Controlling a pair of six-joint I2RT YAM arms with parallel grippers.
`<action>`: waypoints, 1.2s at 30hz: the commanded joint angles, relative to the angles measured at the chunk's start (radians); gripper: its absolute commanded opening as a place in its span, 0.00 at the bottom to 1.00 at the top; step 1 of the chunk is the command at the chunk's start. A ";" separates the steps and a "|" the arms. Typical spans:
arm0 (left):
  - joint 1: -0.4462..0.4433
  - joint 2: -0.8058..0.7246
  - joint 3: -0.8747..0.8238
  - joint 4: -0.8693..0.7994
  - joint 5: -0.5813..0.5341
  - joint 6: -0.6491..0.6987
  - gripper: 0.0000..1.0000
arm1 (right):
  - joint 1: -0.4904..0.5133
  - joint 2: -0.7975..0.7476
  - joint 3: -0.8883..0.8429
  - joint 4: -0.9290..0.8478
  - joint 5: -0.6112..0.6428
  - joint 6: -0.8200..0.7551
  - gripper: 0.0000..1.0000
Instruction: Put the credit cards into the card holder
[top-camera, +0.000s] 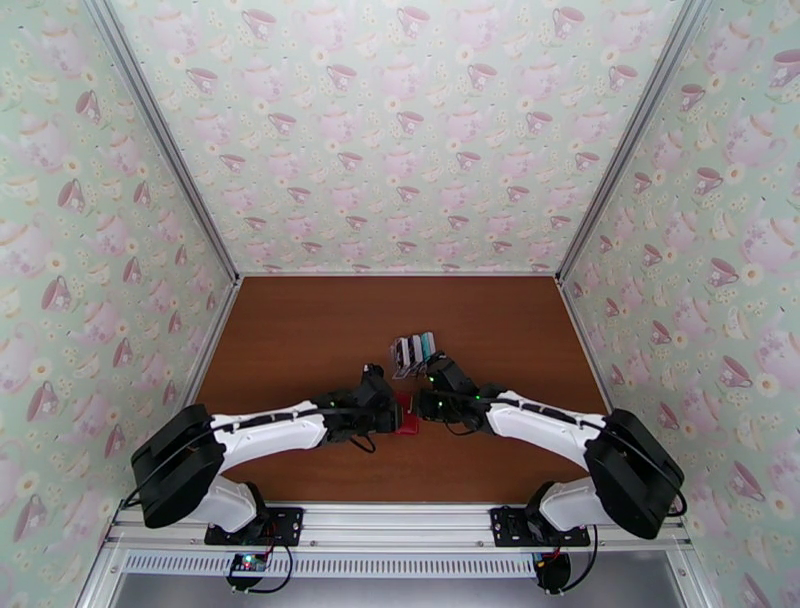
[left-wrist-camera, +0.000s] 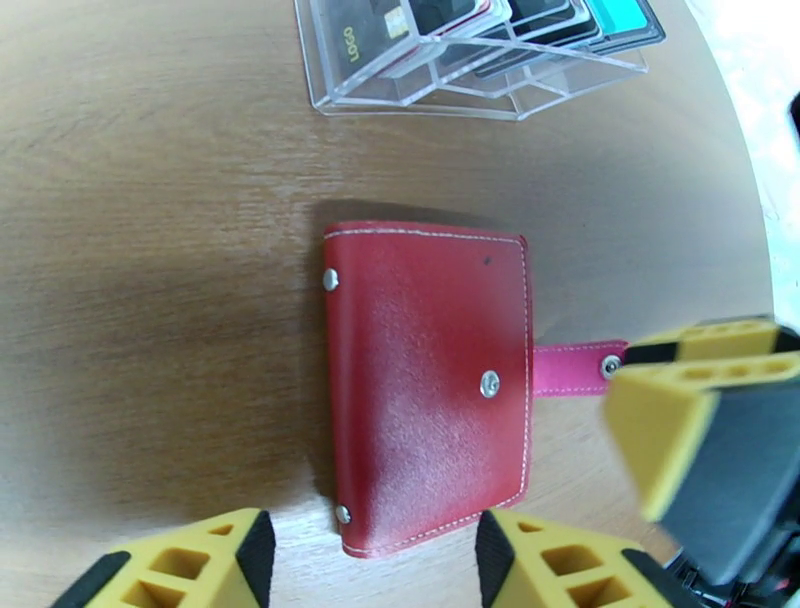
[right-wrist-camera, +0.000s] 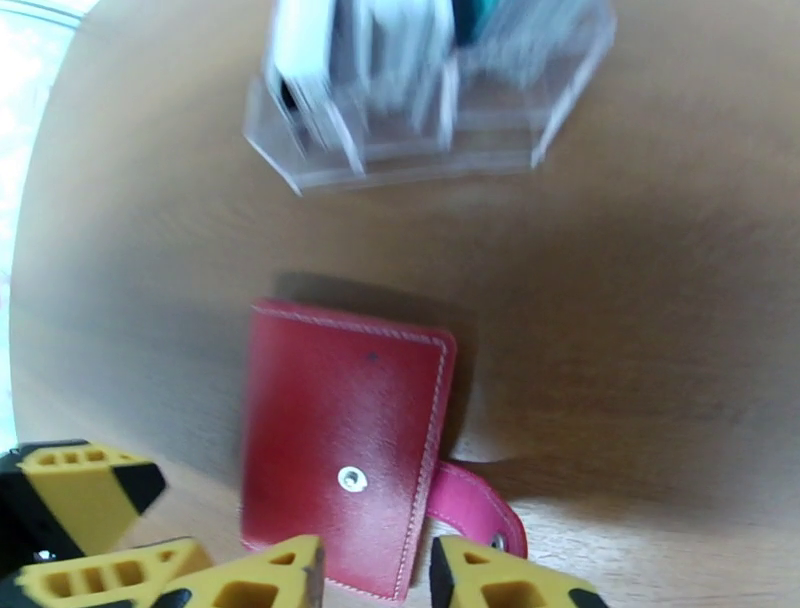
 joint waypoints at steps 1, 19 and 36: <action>0.015 0.029 0.016 0.020 0.023 0.036 0.58 | -0.004 0.030 -0.013 0.066 -0.054 0.024 0.27; 0.057 0.069 -0.017 0.029 -0.007 0.037 0.41 | -0.049 0.080 -0.047 0.115 -0.089 0.021 0.39; 0.095 0.122 -0.002 -0.049 -0.040 0.053 0.37 | -0.049 0.137 -0.034 0.167 -0.128 0.034 0.31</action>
